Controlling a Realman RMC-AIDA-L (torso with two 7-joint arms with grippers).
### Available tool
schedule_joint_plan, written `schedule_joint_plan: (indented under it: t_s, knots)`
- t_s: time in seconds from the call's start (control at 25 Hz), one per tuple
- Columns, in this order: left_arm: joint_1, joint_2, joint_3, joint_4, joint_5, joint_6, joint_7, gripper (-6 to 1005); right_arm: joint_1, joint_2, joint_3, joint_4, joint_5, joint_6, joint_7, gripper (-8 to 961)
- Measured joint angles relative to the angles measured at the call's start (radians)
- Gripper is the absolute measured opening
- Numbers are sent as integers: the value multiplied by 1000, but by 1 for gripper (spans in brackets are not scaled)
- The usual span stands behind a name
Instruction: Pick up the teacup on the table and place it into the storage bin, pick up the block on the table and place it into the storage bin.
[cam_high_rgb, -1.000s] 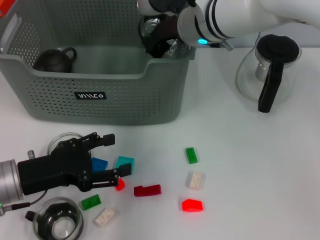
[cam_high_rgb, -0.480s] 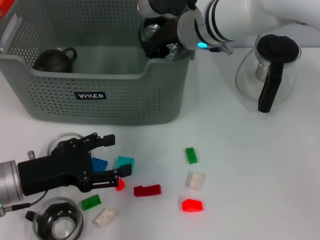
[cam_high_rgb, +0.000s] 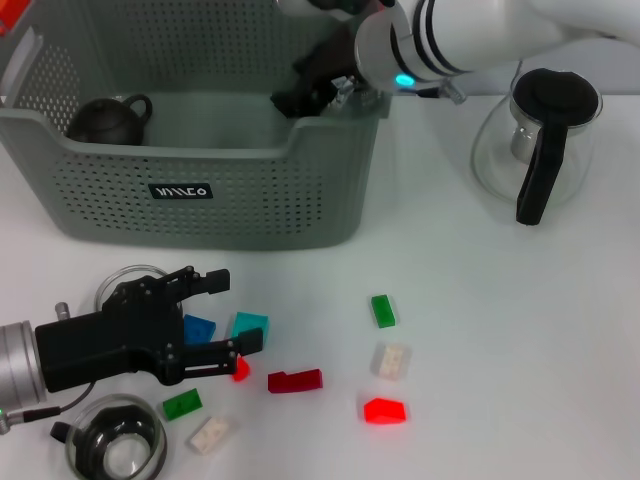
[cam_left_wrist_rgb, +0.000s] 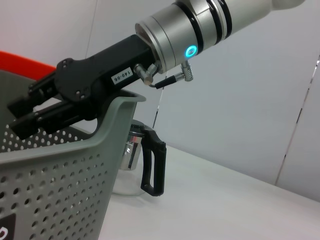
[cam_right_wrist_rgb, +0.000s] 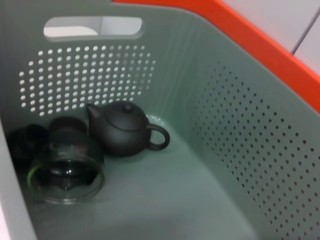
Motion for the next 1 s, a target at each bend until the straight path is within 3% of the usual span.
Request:
schedule_joint_plan:
  t_s: [0.16, 0.48, 0.6, 0.76, 1.0]
  knots:
    - [2, 1, 0, 1, 0, 6, -1, 827, -68, -5, 3, -132, -12, -19, 25, 413]
    - [2, 3, -1, 6, -4, 18, -3, 826, -389, -5, 23, -751, 2, -89, 74, 693]
    - [2, 5, -12, 9, -6, 22, -3, 825, -516, -7, 28, -934, 92, -163, 50, 719]
    - [2, 11, -25, 14, -6, 27, -5, 824, -629, -10, 81, -1053, 220, -364, -14, 803]
    - [19, 20, -51, 55, 2, 111, -3, 823, -761, -9, 192, -1038, 414, -706, -228, 946]
